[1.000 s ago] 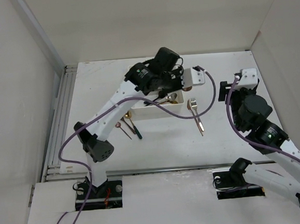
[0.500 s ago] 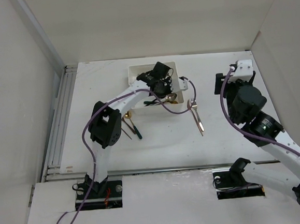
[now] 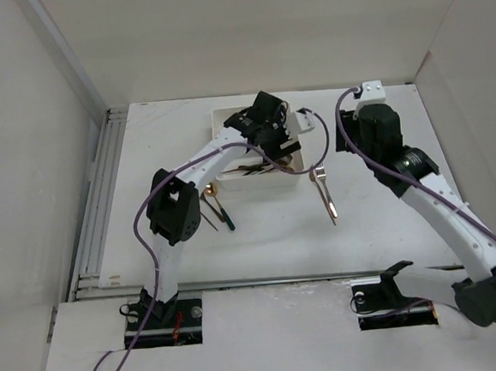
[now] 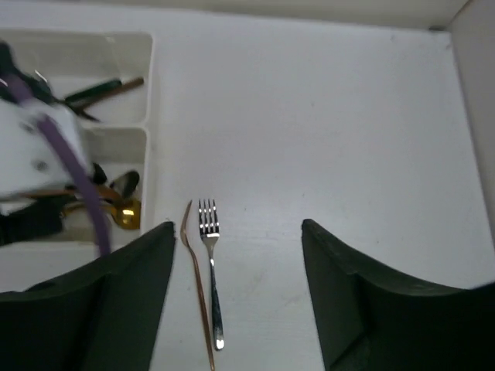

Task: Sort the eating utensils into containers

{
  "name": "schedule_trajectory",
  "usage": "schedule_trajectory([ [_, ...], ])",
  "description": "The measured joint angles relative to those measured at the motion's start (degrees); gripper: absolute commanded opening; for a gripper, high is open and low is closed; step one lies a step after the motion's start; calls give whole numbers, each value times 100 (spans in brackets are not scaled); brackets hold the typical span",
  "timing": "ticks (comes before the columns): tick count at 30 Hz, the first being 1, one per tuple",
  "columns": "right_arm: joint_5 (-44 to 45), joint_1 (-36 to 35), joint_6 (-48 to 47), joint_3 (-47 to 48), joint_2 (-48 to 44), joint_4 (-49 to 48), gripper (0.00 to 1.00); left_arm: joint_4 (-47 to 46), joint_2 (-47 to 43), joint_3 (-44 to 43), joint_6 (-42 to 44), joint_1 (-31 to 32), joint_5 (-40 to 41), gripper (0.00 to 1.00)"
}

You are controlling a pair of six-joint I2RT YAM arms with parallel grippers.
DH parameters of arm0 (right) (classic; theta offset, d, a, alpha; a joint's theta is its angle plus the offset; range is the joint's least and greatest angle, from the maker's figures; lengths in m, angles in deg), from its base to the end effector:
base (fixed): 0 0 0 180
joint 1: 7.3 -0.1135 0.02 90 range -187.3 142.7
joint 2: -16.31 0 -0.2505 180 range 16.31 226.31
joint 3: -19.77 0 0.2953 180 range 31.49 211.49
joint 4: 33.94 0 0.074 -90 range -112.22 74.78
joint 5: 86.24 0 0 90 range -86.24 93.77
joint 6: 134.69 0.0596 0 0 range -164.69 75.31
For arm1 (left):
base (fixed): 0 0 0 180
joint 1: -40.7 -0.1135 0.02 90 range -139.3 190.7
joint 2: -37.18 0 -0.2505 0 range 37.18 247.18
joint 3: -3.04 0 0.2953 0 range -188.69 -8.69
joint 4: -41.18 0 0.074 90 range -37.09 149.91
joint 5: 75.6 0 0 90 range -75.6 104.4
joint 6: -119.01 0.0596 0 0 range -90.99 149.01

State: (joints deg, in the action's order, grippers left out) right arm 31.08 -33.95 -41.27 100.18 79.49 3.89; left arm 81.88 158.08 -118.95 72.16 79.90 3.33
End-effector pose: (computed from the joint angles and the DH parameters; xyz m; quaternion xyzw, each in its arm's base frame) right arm 0.2874 0.1136 0.3799 -0.0292 0.8096 -0.0440 0.5846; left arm 0.4159 -0.3539 0.2496 0.6239 0.6509 -0.0726 0.4265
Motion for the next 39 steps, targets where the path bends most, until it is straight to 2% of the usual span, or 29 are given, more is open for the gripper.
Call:
schedule_trajectory([
  [4,-1292,988,535,131,769,337,59,-33,-260,-273,-699,-138,133,88],
  [7,-2055,1539,828,299,1320,374,55,120,-667,-385,-1300,-409,332,88],
  [10,-2365,1641,885,404,1864,409,54,293,-1158,-546,-2127,-1025,409,92],
  [12,-2566,1534,879,413,2260,439,54,404,-1513,-540,-2688,-1670,192,100],
  [13,-2675,1491,876,413,2468,490,52,426,-1694,-485,-3001,-2068,83,100],
  [17,-2975,1394,855,413,3161,605,44,273,-2479,741,-4249,-3703,-568,100],
  [21,-2973,1388,710,542,3713,719,43,83,-2684,2430,-5071,-4798,-1338,100],
  [24,-2951,1338,579,595,3960,780,43,452,-2647,3117,-5202,-5084,-1086,100],
  [30,-2815,1091,542,579,3993,949,43,175,-3342,2833,-4658,-4575,409,100],
  [33,-2730,1128,542,533,3995,1008,43,-177,-3641,2455,-4662,-4763,706,100],
  [37,-2662,1213,538,503,4033,1102,44,-337,-3620,2369,-4669,-5386,55,74],
  [39,-2660,1224,538,444,4083,1108,45,-374,-3589,2658,-4673,-5471,-146,74],
])
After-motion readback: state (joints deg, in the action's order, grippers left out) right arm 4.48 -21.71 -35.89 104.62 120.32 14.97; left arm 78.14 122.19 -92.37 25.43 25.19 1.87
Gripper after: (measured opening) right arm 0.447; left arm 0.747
